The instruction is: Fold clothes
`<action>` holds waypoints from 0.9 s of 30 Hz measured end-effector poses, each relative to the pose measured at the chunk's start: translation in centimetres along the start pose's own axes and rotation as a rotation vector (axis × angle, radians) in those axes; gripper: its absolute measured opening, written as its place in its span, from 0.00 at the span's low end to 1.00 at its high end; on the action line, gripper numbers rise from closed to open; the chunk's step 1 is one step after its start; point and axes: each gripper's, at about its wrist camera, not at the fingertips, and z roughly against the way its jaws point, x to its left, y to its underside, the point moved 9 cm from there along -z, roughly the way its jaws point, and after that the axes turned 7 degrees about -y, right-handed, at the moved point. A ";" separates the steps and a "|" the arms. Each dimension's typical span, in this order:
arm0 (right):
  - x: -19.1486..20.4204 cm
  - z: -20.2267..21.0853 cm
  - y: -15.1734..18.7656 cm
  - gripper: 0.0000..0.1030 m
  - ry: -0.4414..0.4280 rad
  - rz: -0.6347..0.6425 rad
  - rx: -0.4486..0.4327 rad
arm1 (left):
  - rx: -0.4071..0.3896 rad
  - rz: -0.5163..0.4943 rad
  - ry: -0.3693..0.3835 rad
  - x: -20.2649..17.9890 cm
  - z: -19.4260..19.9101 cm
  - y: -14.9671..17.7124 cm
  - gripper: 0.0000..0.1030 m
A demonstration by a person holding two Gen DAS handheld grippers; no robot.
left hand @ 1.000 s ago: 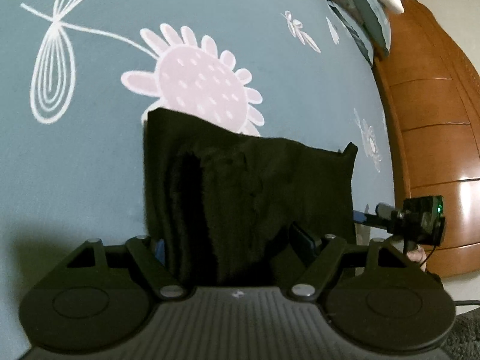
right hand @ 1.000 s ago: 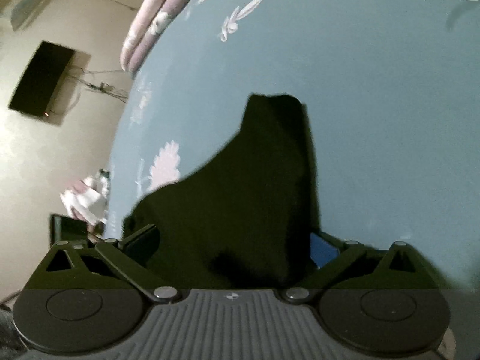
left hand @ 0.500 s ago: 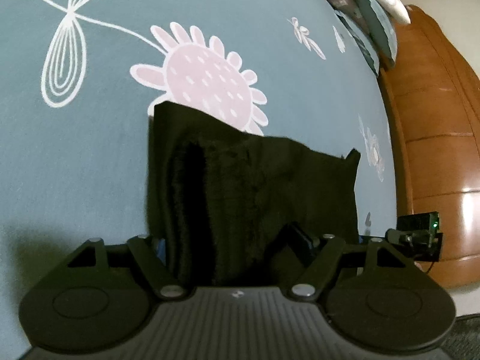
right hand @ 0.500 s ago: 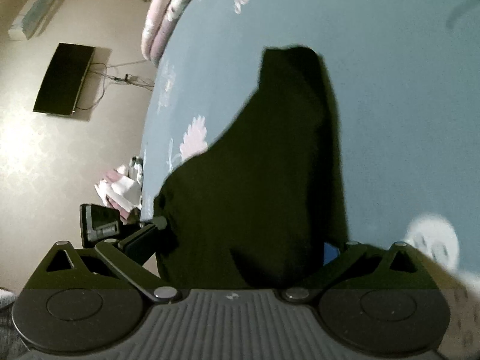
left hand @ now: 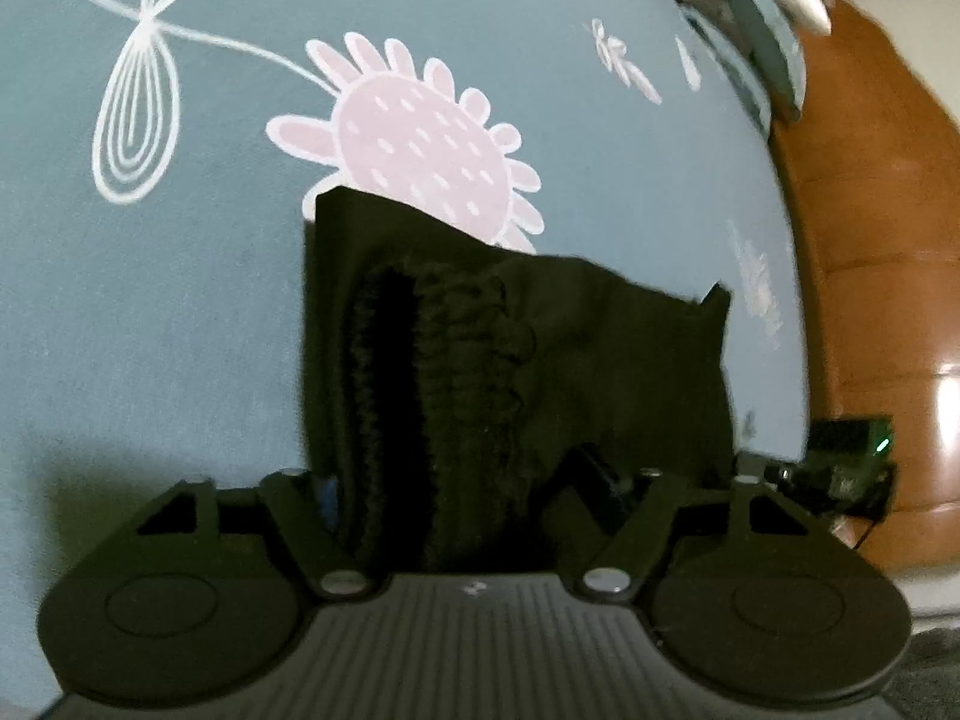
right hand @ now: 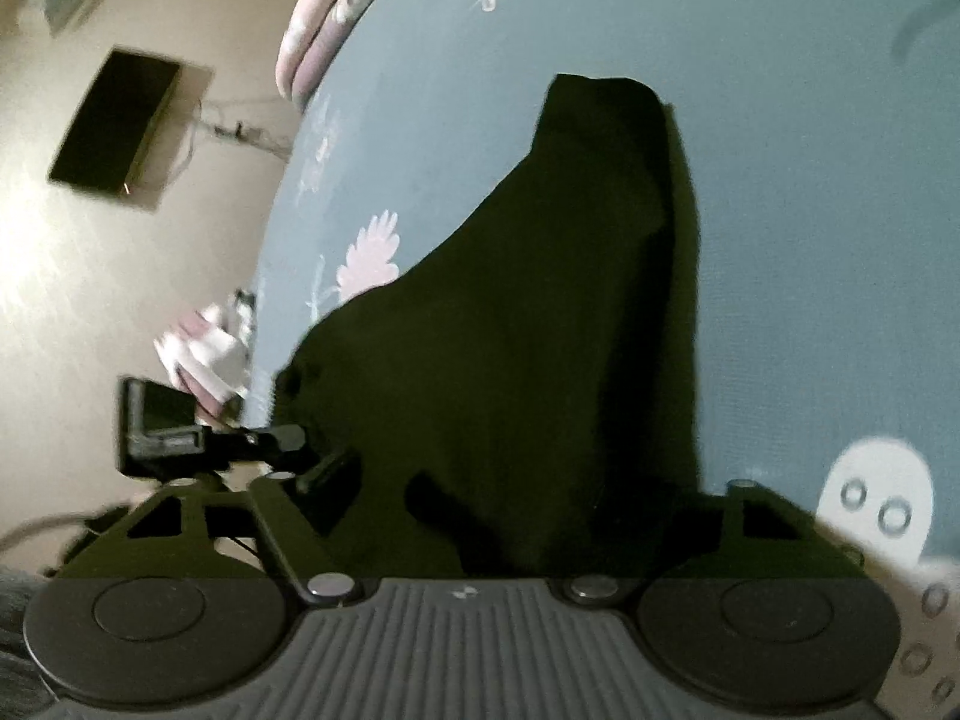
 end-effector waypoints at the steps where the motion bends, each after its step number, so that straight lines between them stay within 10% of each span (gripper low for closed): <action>1: -0.1 0.0 0.1 0.56 0.013 0.007 0.002 | -0.004 -0.005 -0.012 0.0 0.1 0.1 0.61; 4: 0.1 0.1 0.3 0.27 0.043 0.025 0.002 | -0.022 0.000 -0.032 0.2 0.4 0.4 0.56; 27: 5.7 2.6 1.1 0.20 -0.021 0.133 -0.049 | -0.067 -0.235 -0.090 -6.8 3.3 -0.9 0.36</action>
